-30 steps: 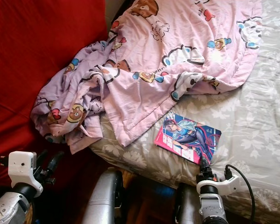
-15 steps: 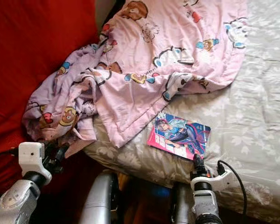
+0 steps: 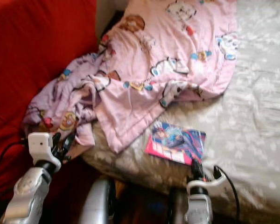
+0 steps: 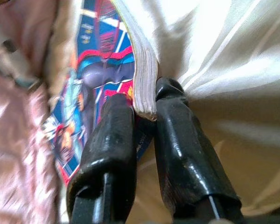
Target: Clean up the room
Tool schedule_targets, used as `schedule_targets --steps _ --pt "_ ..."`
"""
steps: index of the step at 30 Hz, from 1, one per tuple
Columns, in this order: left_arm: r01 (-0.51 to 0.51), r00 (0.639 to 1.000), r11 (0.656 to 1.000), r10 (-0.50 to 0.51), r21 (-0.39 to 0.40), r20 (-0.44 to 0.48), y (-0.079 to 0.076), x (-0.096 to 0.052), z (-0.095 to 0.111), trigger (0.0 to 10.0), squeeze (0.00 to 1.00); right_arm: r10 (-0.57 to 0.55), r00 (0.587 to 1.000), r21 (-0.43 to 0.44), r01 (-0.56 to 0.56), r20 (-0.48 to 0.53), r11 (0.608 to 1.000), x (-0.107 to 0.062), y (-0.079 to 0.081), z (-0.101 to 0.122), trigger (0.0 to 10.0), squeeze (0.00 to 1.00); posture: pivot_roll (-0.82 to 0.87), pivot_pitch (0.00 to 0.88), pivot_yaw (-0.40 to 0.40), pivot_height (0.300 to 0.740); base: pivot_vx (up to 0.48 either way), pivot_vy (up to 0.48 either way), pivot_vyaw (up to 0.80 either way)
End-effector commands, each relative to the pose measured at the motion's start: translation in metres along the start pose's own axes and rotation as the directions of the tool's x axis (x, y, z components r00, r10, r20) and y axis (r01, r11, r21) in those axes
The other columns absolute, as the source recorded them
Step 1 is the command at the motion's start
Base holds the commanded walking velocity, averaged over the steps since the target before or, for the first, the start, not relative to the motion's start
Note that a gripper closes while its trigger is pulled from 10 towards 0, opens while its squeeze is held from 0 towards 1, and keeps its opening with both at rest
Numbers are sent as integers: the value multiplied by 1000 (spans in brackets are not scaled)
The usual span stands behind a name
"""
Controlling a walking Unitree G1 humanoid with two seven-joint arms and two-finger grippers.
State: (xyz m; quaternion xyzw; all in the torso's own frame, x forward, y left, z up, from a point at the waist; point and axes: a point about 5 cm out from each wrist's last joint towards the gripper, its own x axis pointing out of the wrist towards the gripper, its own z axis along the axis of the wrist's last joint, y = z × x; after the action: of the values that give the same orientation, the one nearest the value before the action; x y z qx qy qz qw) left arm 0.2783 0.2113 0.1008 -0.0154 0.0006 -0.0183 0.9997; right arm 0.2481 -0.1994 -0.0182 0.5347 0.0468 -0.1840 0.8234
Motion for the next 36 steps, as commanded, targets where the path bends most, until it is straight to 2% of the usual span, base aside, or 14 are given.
schedule_targets --steps 1,5,10,17,18,20,21,22,23,24,25,26,31,36 --pt "-25 999 1000 25 17 -25 5 -3 -9 10000 0 -173 984 22 172 41 985 -15 -29 2 0 0 123 109 72 620 0 0 0" --pt "-30 1000 999 30 16 -10 6 -2 -10 10000 0 -396 914 38 395 88 918 -28 -56 12 0 0 126 99 68 620 0 0 0" --pt "-37 999 999 37 22 -4 9 -1 -11 10000 0 -427 895 -9 432 127 902 -27 -55 18 0 0 128 94 67 620 0 0 0" --pt "-38 999 999 38 24 -1 8 1 -14 10000 0 -226 949 -311 287 219 906 -9 -15 31 0 0 112 82 66 620 0 0 0" --pt "-37 999 999 37 22 1 7 2 -15 10000 0 -120 963 -432 218 242 875 -4 6 35 0 0 102 76 64 620 0 0 0" --pt "-38 999 999 38 20 2 7 2 -15 10000 0 -74 967 -481 186 242 857 -2 15 36 0 0 97 74 62 620 0 0 0" --pt "-38 999 999 38 17 2 7 3 -16 10000 0 -23 973 -546 150 231 824 -1 24 36 0 0 93 70 59 620 0 0 0" --pt "-39 999 999 39 16 1 6 3 -17 10000 0 41 978 -649 105 205 754 1 36 35 0 0 87 66 56 620 0 0 0" --pt "-39 999 999 39 14 1 5 3 -17 10000 0 121 978 -721 40 171 692 2 49 32 4588 0 80 62 52 620 0 0 0" --pt "-39 999 999 39 13 0 4 4 -18 10000 0 170 975 -760 0 145 650 2 57 30 4588 0 80 62 52 620 0 0 0" --pt "-40 999 999 40 11 0 3 4 -19 10000 0 220 969 -795 -43 114 605 2 67 27 10000 0 75 60 48 620 0 0 0" --pt "-40 999 999 40 11 0 3 4 -19 10000 0 220 969 -795 -43 114 605 2 67 27 10000 0 75 60 48 620 0 0 0" --pt "-65 998 998 65 -15 -2 0 2 -24 10000 0 321 945 -867 -109 61 486 -2 97 26 10000 0 43 39 18 620 0 0 0" --pt "-81 997 996 81 -38 -7 -2 -2 -29 10000 0 315 949 -883 -135 15 450 -6 100 17 10000 0 48 26 3 620 0 0 0"
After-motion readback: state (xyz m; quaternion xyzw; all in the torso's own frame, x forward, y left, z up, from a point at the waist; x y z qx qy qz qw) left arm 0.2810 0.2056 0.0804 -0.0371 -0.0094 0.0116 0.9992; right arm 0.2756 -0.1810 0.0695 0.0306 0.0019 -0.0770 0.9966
